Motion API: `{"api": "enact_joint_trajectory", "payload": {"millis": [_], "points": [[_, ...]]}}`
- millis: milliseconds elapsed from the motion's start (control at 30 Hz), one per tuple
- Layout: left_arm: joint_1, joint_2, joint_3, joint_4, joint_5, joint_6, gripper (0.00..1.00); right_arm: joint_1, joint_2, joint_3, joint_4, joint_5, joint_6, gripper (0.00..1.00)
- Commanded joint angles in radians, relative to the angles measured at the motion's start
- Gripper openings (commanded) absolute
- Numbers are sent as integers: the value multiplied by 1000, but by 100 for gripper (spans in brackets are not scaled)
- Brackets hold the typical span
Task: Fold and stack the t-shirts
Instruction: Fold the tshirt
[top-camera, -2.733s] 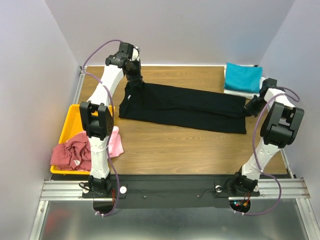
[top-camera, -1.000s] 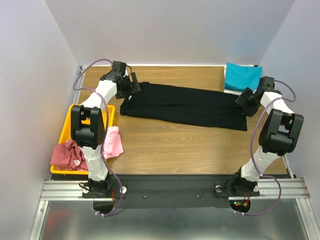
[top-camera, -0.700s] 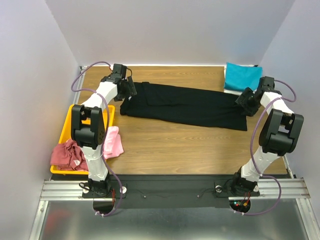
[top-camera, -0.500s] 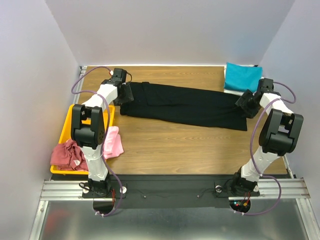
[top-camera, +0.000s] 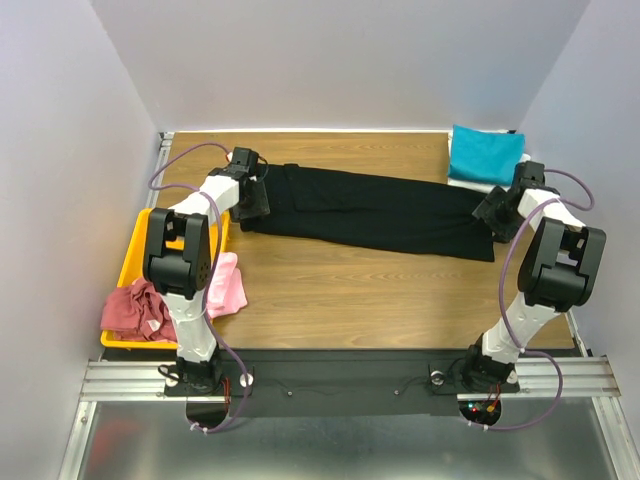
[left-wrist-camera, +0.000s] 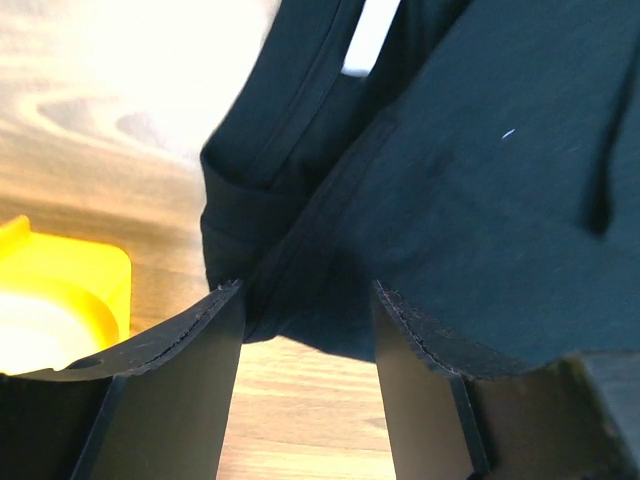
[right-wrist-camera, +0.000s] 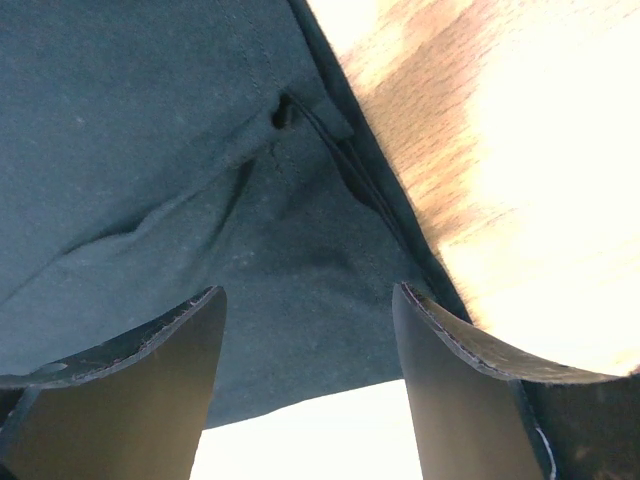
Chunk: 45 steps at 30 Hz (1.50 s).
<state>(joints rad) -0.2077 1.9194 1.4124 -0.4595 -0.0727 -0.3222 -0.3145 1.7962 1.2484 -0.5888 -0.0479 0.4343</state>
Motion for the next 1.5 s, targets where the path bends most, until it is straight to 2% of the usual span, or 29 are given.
{"api": "enact_joint_trajectory", "payload": {"millis": [0, 267, 333, 500, 567, 600, 700, 867, 1167, 1467], "points": [[-1, -95, -35, 5, 11, 25, 63, -8, 22, -35, 21, 42, 4, 73], [-2, -137, -59, 10, 20, 28, 63, -9, 38, -98, 4, 100, -6, 71], [-1, -141, -55, 10, 28, 32, 63, -12, 57, -106, 4, 109, -6, 67], [1, -157, -53, 16, 39, 43, 64, -15, 100, -110, -11, 129, -12, 40], [-1, -163, -64, 27, 42, 44, 64, -17, 104, -110, -28, 143, -20, 33], [-1, -166, -78, 38, 53, 45, 64, -17, 101, -109, -34, 160, -26, 23], [-1, -169, -113, 67, 105, 43, 64, -20, 97, -98, -58, 209, -49, 13], [-1, -198, -168, 111, 146, 55, 64, -40, 107, -80, -92, 304, -86, 2], [-1, -261, -233, 125, 175, 100, 64, -165, 103, -49, -105, 411, -129, 1], [-19, -301, -312, 159, 258, 98, 64, -277, 86, -23, -111, 439, -147, 1]]}}
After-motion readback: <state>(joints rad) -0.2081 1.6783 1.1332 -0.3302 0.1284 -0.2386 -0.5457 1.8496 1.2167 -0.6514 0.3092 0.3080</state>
